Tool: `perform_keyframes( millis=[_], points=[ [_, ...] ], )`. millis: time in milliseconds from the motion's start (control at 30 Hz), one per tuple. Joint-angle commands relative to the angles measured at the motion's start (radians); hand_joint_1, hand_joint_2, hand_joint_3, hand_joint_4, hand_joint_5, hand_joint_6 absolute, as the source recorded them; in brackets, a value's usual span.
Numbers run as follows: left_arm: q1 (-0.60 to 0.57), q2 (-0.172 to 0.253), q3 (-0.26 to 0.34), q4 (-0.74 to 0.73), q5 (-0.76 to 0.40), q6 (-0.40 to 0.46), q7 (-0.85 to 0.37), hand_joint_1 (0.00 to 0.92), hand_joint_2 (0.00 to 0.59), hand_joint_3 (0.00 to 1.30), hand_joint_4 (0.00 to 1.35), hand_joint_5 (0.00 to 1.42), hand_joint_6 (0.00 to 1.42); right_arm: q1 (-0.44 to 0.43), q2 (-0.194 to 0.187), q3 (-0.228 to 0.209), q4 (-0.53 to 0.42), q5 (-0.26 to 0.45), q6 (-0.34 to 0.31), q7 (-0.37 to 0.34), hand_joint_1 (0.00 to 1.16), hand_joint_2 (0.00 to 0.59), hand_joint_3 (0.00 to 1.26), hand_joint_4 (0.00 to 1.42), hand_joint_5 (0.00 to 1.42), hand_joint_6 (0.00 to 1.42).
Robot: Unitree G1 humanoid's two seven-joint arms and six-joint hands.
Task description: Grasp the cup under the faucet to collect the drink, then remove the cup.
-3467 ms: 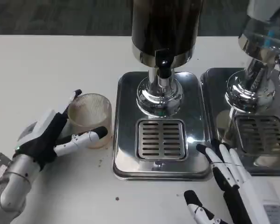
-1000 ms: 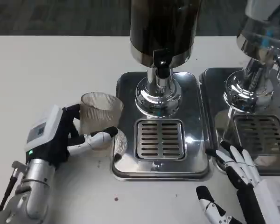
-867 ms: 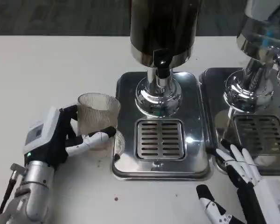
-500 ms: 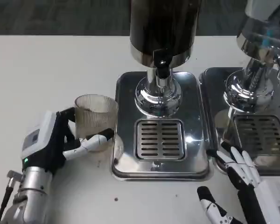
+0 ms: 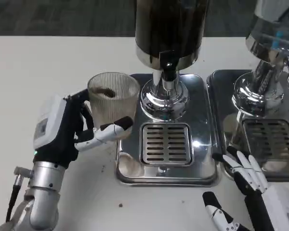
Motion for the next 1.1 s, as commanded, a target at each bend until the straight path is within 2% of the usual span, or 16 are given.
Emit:
perform_keyframes(
  millis=[33, 333, 733, 967, 1100],
  points=[
    [-0.001, -0.04, -0.011, -0.023, -0.007, -0.009, -0.038, 0.319, 0.157, 0.64, 0.83, 1.09, 1.3, 0.01, 0.005, -0.01, -0.004, 0.002, -0.014, -0.011, 0.27, 0.387, 0.21, 0.07, 0.04, 0.22],
    [-0.037, -0.1, -0.052, 0.037, 0.026, 0.035, -0.08, 0.316, 0.156, 0.64, 0.83, 1.09, 1.31, 0.036, 0.02, -0.014, -0.029, -0.006, -0.014, -0.018, 0.27, 0.387, 0.21, 0.07, 0.04, 0.22],
    [-0.1, -0.141, -0.1, 0.141, 0.061, 0.084, -0.086, 0.303, 0.151, 0.64, 0.82, 1.08, 1.29, 0.081, 0.046, -0.014, -0.061, -0.021, -0.009, -0.033, 0.27, 0.387, 0.21, 0.07, 0.04, 0.22],
    [-0.127, -0.16, -0.121, 0.178, 0.063, 0.11, -0.086, 0.279, 0.151, 0.61, 0.78, 1.01, 1.15, 0.089, 0.053, -0.017, -0.067, -0.024, -0.011, -0.032, 0.26, 0.39, 0.21, 0.07, 0.04, 0.22],
    [-0.139, -0.166, -0.127, 0.196, 0.059, 0.123, -0.09, 0.255, 0.157, 0.59, 0.72, 0.93, 0.92, 0.095, 0.054, -0.017, -0.069, -0.026, -0.012, -0.033, 0.26, 0.389, 0.21, 0.07, 0.04, 0.22]
  ],
)
